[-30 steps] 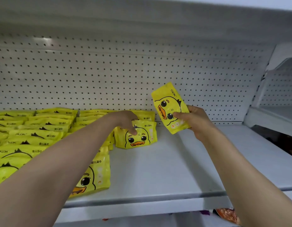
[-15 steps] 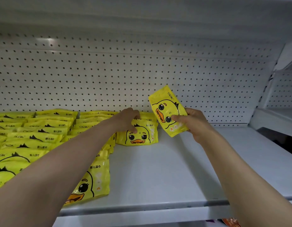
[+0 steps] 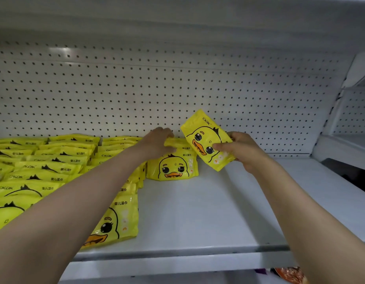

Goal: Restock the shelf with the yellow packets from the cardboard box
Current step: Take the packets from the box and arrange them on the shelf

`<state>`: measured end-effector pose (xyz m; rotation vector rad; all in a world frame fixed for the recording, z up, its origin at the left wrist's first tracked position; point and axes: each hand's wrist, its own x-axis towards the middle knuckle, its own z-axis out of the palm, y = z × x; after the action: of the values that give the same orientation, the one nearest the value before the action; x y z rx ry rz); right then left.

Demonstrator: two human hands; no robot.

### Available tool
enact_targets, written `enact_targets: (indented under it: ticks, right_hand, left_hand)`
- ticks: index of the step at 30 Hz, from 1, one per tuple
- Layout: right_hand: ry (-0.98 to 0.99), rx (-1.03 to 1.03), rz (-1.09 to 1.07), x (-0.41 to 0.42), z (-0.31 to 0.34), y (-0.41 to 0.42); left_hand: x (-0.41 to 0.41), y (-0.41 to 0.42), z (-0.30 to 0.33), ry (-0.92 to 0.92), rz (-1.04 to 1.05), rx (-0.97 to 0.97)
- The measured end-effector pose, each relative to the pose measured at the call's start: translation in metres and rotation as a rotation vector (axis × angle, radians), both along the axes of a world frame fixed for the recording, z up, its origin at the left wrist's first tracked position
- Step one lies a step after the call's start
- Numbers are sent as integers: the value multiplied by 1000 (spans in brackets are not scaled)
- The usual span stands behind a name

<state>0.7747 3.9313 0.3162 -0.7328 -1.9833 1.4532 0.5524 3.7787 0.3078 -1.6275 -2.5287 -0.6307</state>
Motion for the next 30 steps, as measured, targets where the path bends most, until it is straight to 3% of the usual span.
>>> enact_targets:
  ticks: [3, 5, 7, 9, 13, 19, 30]
  right_hand:
    - [-106, 120, 72, -1, 7, 5]
    - [-190, 220, 142, -5, 10, 4]
    - [-264, 295, 203, -13, 8, 1]
    - [-304, 310, 262, -24, 5, -5]
    - [-321, 272, 341, -45, -5, -16]
    - [-347, 322, 349, -65, -25, -17]
    - [-417, 653, 134, -80, -38, -19]
  left_hand:
    - [8, -10, 22, -61, 9, 299]
    - [15, -16, 34, -71, -26, 395]
    - [23, -19, 41, -89, -92, 302]
    - [29, -20, 42, -111, -118, 83]
    - [29, -18, 27, 32, -32, -200]
    - [20, -21, 9, 41, 55, -271]
    - [12, -17, -2, 73, 161, -263]
